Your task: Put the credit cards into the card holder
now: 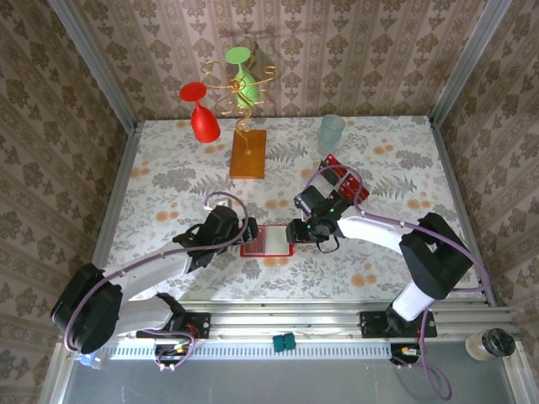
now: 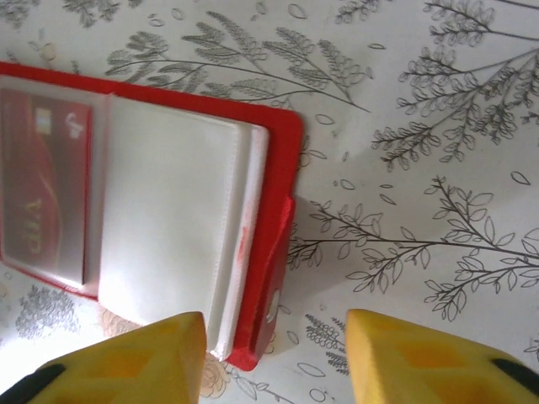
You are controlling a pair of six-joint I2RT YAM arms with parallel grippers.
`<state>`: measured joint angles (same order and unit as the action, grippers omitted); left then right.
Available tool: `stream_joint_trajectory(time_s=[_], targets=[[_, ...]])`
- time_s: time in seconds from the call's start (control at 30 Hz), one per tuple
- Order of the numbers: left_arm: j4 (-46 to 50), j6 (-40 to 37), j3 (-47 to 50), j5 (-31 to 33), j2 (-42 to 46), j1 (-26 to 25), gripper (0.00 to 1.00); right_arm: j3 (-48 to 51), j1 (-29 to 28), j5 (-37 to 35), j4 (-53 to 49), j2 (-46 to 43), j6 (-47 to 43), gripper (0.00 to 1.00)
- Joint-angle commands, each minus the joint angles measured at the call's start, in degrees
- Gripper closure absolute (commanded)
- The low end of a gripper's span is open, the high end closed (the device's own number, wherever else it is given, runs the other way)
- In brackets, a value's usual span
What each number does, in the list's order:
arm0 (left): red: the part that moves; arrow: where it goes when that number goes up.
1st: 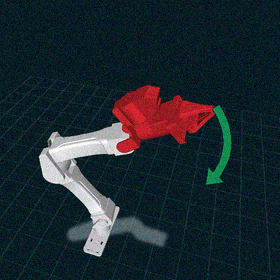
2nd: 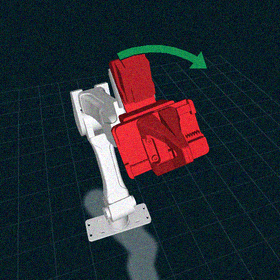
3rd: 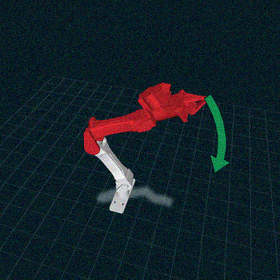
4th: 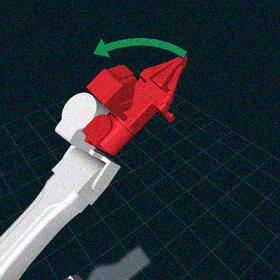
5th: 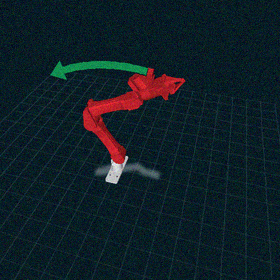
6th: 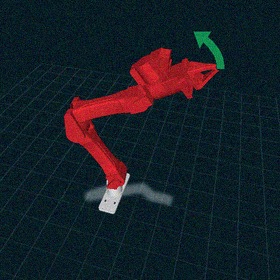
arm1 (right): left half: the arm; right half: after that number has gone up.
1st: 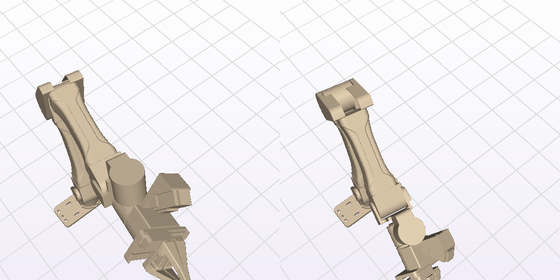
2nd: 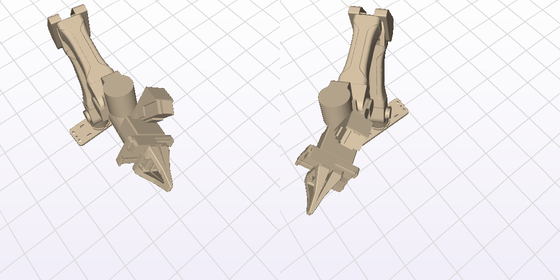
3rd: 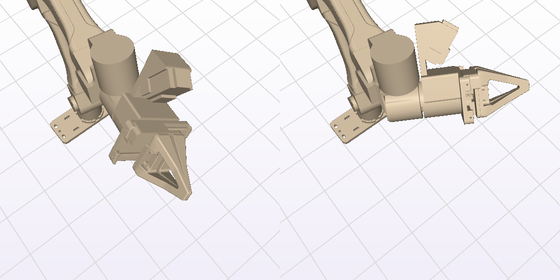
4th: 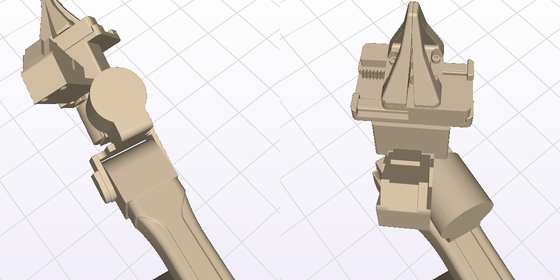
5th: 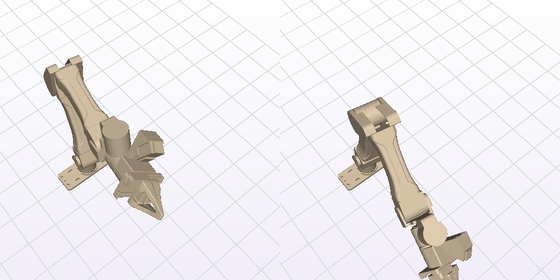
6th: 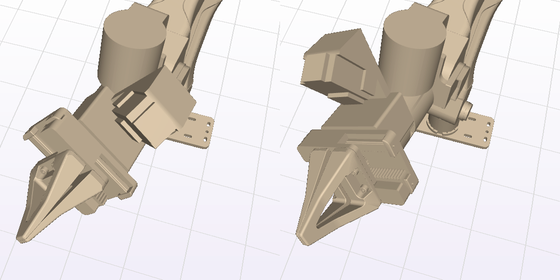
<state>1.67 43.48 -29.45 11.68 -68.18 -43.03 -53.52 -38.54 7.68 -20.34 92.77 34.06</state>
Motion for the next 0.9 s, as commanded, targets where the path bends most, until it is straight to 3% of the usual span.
stream_joint_trajectory(time_s=[0.0, 0.2, 0.27, 0.87], targets=[[-4.49, -0.64, 1.46, -2.70, -1.43, -0.71, 0.00, 1.01, 1.15, -1.16, 1.51, 1.34, -1.17, 0.64], [-7.22, 0.21, 1.59, -4.01, -5.34, -1.04, 0.00, 2.28, 3.05, 0.31, 2.50, 1.38, -1.88, 0.95], [-8.07, 0.38, 1.37, -4.38, -6.68, -1.32, 0.00, 2.97, 3.59, 0.50, 2.54, 0.69, -2.07, 1.00], [-14.37, 0.67, -2.97, -6.06, -16.75, -4.43, 0.00, 5.98, 5.15, 3.04, 4.78, -0.33, -1.59, 1.00]])
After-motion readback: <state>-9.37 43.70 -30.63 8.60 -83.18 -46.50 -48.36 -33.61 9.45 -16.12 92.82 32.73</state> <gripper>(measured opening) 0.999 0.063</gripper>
